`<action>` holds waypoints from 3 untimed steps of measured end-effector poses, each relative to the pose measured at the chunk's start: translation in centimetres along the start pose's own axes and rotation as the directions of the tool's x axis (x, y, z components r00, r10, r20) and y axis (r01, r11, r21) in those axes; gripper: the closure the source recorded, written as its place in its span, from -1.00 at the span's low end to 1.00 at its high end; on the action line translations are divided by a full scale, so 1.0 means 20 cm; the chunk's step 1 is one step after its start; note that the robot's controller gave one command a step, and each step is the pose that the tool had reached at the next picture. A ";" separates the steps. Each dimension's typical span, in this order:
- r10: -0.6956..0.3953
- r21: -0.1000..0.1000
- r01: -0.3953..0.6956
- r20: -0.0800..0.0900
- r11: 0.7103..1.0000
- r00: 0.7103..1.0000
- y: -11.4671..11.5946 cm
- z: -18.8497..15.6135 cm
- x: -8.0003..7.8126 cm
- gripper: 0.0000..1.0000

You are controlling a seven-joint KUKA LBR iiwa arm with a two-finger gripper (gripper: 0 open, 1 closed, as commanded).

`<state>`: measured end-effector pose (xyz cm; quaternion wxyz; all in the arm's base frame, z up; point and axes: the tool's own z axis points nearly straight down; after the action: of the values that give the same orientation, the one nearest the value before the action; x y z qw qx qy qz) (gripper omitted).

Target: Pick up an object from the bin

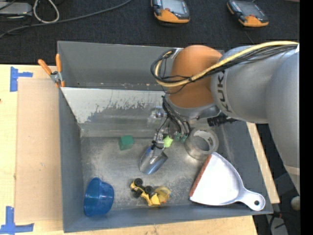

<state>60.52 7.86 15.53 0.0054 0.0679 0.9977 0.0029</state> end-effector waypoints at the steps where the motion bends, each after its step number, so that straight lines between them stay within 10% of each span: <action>1: -0.097 -0.001 0.097 -0.001 0.995 0.995 -0.12 0.01 0.01 -1.00; 3: -0.374 0.000 0.374 0.002 0.928 0.928 -0.33 0.32 0.04 -1.00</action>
Offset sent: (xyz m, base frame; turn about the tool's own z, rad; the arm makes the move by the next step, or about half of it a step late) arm -0.0103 -0.0636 -0.0179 -0.1802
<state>58.87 1.42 9.16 0.0070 -0.1231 0.9924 0.0019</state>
